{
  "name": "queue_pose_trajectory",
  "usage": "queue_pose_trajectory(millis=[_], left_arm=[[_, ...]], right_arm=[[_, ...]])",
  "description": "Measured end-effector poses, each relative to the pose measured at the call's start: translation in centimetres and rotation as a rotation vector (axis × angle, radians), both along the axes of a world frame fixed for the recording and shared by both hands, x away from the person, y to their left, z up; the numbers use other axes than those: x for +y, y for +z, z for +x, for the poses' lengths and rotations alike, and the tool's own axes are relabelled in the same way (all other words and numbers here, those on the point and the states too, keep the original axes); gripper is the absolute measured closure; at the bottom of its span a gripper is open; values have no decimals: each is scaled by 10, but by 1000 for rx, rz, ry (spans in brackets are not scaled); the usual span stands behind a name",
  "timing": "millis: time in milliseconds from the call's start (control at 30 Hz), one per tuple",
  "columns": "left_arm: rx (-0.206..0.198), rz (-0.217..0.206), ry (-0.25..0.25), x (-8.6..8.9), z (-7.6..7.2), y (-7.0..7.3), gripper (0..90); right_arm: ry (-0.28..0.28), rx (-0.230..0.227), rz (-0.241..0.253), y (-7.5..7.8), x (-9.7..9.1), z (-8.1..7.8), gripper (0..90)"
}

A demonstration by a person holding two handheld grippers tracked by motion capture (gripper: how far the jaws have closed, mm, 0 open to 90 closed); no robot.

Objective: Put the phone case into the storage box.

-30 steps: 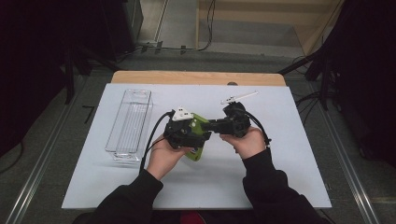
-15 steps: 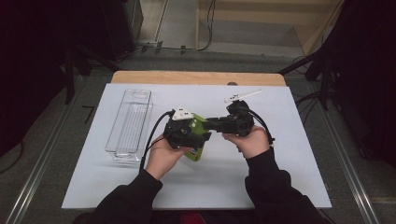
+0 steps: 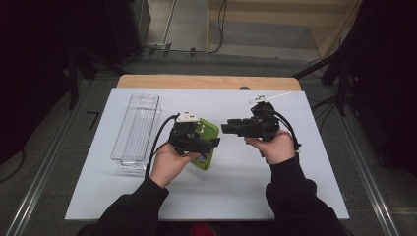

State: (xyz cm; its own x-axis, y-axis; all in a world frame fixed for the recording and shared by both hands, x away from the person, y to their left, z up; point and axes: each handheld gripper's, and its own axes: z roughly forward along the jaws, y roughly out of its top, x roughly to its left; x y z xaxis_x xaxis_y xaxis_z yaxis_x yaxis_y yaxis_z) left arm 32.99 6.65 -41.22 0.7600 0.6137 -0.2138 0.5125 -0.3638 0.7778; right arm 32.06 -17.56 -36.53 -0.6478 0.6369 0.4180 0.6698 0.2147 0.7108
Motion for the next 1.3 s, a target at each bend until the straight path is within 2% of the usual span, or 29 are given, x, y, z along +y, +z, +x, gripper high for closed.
queue_pose_trajectory(millis=[133,300,400,533,633,800,900,1000,1300], left_arm=[[11,-2,-14,2,1,4,175],[25,-17,-21,6,2,8,175],[34,-21,-26,8,2,10,175],[41,-29,-31,9,2,12,175],[39,-29,-18,12,3,14,174],[42,-39,-25,14,2,18,174],[43,-41,-32,14,2,20,175],[34,-49,-18,16,1,21,174],[41,-59,-29,18,2,24,174]], right_arm=[[-5,-4,-16,-5,-5,3,518],[5,-51,-54,-13,-6,4,424],[24,-90,-84,-18,-6,4,376],[57,-99,-110,-22,-4,4,320],[79,-125,-103,-27,-4,3,312],[95,-113,-97,-36,-3,2,269],[105,-117,-120,-39,-3,0,266],[109,-107,-113,-43,-5,-4,265],[111,-89,-133,-47,-10,-16,263]])
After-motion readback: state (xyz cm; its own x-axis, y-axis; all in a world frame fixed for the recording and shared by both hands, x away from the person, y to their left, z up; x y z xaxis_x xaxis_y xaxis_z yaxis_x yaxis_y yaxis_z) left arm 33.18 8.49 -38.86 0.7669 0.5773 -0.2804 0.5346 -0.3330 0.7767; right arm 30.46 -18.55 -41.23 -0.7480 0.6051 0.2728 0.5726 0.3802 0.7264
